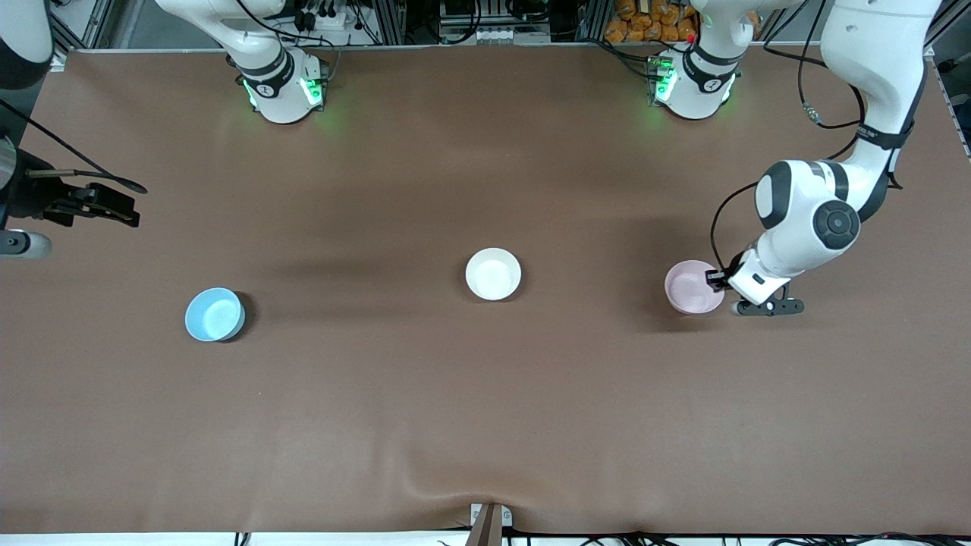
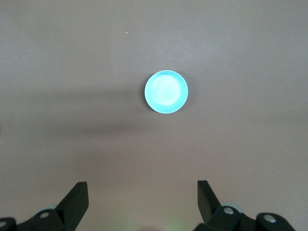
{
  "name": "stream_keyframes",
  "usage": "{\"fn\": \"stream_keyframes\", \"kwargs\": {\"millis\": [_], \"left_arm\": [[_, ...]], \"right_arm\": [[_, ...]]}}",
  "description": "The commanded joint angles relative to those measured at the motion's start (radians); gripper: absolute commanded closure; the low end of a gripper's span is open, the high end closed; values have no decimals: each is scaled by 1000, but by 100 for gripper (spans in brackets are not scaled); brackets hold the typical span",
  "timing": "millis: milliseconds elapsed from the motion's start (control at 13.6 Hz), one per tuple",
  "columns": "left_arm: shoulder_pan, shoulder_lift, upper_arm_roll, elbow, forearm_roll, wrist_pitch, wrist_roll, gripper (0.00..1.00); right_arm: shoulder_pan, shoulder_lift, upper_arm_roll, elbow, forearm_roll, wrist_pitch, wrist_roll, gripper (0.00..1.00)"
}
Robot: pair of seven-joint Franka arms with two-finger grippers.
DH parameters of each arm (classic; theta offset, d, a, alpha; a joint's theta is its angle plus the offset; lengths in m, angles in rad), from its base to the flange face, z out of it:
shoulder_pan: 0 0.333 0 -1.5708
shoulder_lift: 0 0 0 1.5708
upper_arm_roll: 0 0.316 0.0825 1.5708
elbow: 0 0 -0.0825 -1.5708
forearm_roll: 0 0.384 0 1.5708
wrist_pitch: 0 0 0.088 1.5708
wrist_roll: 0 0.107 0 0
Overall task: Stack pink and blue bowls on white bowl
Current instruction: 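Reach the left gripper down and grasp the pink bowl rim, then carry the pink bowl with the left gripper onto the white bowl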
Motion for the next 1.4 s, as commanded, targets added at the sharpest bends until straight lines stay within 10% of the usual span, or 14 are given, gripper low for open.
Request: {"fn": "stream_keyframes", "kwargs": {"millis": [0,368,1325], "left_arm": [[7,-77,-57,-2,5,-3,-22,100],[7,-106,-195,159,5,-217,-207,100],[-82,-59,-352,314,-77,-256,-442,100]], "right_arm": [[4,36,-2,30,-32,-10,7,0],[-15,55,-6,30,-32,-9,-4,0],[-79,161,-7,33,-33,92,-3,0]]}}
